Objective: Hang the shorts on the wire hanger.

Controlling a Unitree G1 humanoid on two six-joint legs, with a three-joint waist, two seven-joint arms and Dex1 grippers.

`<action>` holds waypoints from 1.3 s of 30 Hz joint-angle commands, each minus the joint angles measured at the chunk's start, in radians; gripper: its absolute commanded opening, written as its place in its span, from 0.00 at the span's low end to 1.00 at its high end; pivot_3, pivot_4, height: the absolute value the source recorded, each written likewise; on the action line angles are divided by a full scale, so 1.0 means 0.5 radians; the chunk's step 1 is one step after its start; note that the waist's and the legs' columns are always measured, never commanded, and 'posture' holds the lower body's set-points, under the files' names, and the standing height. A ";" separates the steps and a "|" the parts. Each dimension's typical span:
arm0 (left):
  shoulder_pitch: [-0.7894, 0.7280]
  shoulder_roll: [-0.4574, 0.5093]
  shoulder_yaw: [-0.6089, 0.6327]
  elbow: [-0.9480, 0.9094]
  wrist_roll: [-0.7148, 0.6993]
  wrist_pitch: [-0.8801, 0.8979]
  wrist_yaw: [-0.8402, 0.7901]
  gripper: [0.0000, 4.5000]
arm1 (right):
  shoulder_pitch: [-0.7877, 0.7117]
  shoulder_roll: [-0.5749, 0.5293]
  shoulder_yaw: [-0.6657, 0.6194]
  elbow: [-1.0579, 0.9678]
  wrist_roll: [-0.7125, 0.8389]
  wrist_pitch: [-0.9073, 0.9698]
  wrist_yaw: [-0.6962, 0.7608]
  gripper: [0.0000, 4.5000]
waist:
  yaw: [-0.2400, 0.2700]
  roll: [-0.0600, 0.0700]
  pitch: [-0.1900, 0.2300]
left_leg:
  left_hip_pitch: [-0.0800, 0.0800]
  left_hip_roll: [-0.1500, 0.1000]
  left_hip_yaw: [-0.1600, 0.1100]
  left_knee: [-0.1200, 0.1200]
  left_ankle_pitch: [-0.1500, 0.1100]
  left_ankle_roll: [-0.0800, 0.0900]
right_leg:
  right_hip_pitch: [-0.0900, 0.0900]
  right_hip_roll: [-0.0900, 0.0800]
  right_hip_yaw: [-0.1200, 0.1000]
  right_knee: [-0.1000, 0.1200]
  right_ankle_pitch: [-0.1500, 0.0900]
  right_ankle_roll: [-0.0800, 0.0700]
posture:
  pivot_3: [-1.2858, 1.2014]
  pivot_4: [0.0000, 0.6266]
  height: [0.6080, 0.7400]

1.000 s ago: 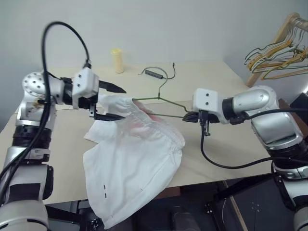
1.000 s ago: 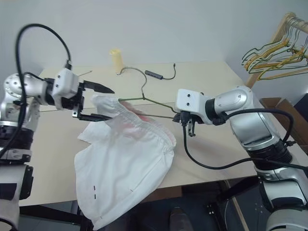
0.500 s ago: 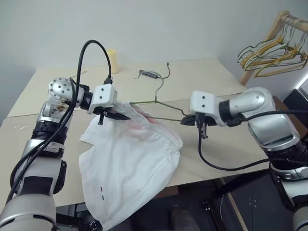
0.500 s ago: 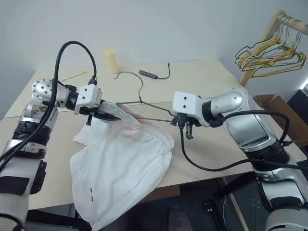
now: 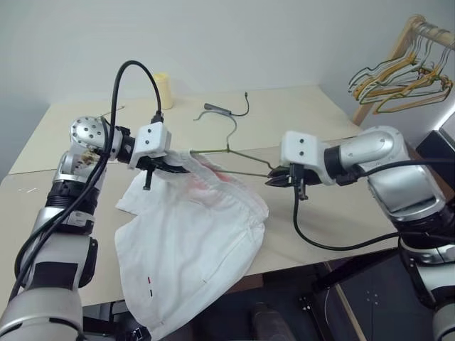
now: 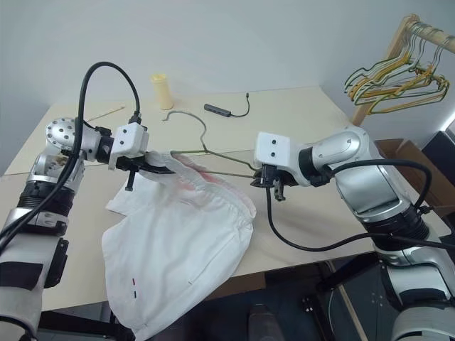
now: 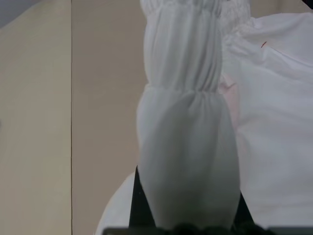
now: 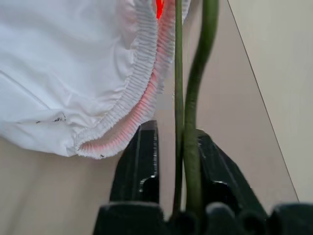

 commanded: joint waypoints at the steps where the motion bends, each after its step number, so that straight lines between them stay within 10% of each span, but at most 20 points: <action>1: 0.040 0.043 0.114 -0.100 -0.088 0.121 0.046 0.00 | -0.007 -0.059 -0.202 0.084 0.007 0.040 -0.125 0.51 | 0.000 0.001 -0.001 | 0.000 0.000 0.000 0.000 0.000 0.000 | 0.000 0.000 0.000 0.000 0.000 0.000 | 0.47 0.01 1.00; 8: 0.194 0.091 0.219 -0.242 -0.173 0.362 0.123 0.00 | 0.257 -0.169 -0.627 0.017 0.159 0.254 -0.303 0.99 | 0.002 0.000 -0.001 | 0.000 0.000 0.000 0.000 0.000 0.001 | 0.000 -0.001 0.000 0.000 0.000 0.000 | 0.46 0.03 1.00; 15: 0.288 0.110 0.253 -0.279 -0.186 0.444 0.192 0.00 | 0.728 -0.089 -1.025 -0.280 0.489 0.455 -0.414 0.99 | -0.002 0.000 -0.002 | 0.001 0.000 -0.003 0.000 0.000 0.001 | 0.002 0.000 -0.001 0.001 0.000 0.000 | 0.45 0.05 1.00; 22: 0.288 0.113 0.247 -0.285 -0.188 0.455 0.209 0.00 | 1.072 0.255 -0.791 -0.510 0.643 0.601 -0.678 0.99 | -0.037 -0.002 -0.007 | 0.004 -0.002 -0.004 0.000 0.000 0.001 | 0.005 -0.001 0.001 0.001 0.001 0.001 | 0.45 0.06 1.00; 39: 0.281 0.157 0.254 -0.313 -0.192 0.477 0.205 0.00 | 0.824 0.840 -0.313 -0.356 0.744 1.007 -1.173 0.91 | -0.049 -0.002 -0.007 | 0.004 -0.001 -0.016 0.000 0.000 0.001 | 0.005 0.000 0.001 0.001 0.001 0.002 | 0.47 0.09 1.00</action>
